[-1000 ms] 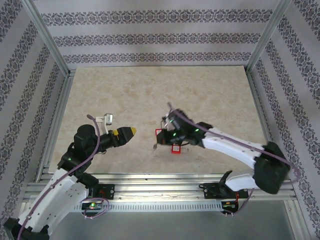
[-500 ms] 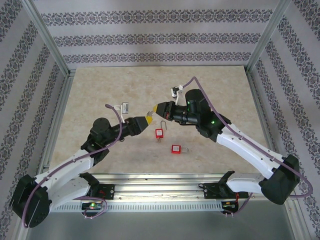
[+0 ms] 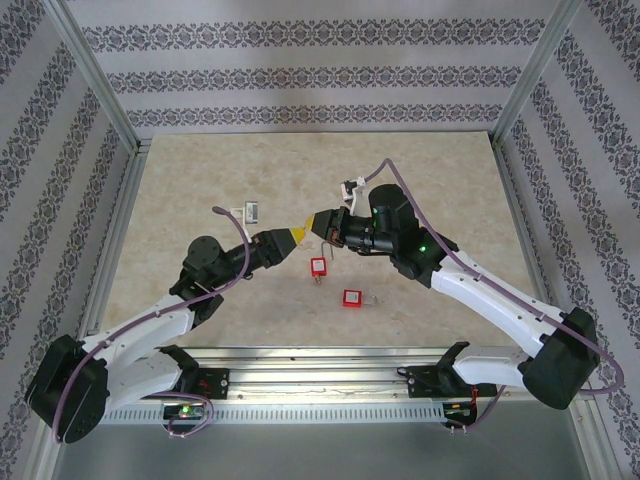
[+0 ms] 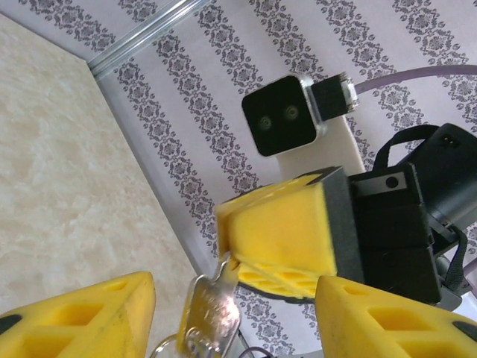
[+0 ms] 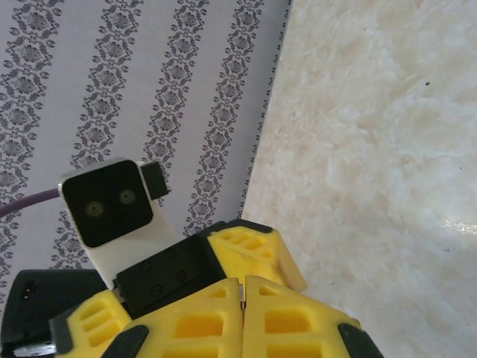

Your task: Unlock with the key

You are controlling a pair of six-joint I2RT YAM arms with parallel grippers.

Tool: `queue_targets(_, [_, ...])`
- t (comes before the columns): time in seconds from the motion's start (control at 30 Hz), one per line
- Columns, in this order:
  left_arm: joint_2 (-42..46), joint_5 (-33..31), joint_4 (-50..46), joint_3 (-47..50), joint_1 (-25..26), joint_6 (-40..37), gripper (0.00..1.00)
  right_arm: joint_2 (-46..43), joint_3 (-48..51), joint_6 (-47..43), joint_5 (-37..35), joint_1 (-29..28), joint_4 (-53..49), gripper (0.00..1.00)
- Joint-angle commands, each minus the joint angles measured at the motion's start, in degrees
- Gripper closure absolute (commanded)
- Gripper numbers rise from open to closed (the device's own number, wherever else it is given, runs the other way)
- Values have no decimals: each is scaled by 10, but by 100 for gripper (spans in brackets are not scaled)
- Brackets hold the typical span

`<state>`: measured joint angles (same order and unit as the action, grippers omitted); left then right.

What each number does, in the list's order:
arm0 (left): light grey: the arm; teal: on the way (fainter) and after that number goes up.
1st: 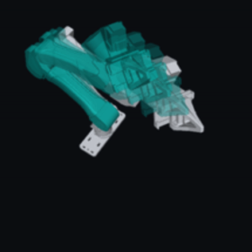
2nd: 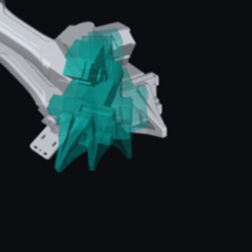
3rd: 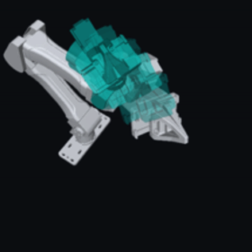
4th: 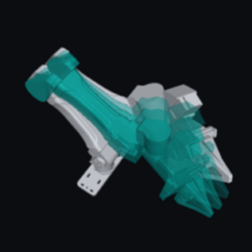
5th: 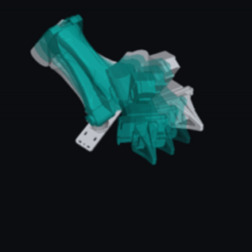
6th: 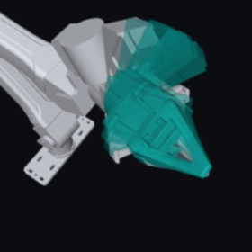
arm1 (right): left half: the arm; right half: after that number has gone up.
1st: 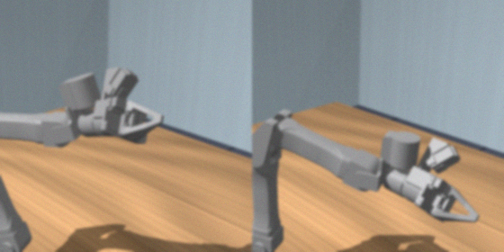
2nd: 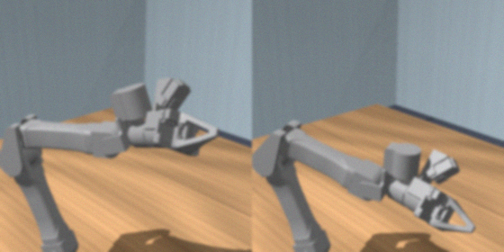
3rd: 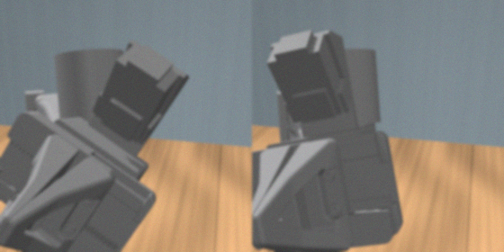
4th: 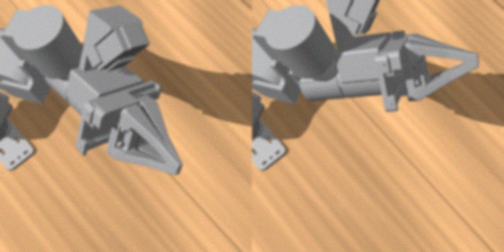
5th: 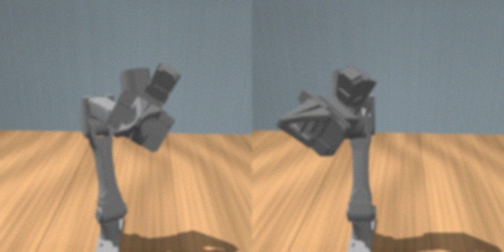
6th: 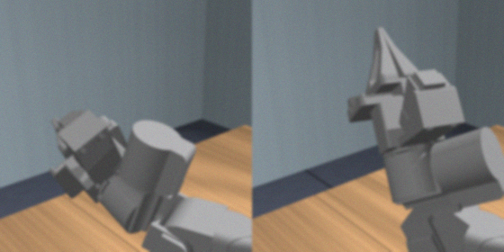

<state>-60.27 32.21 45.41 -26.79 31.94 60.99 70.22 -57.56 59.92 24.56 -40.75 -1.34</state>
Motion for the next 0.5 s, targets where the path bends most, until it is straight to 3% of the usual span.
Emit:
queue_targets(0.0, [-2, 21, 46, 9, 6, 14, 42, -15, 7, 8, 9, -6, 24, 100])
queue_targets(0.3, [6, 14, 48, 21, 4, 17, 61, -19, 20, 11, 13, -7, 27, 100])
queue_targets(0.47, [8, 15, 51, 24, 1, 18, 65, -19, 25, 12, 15, -7, 27, 100])
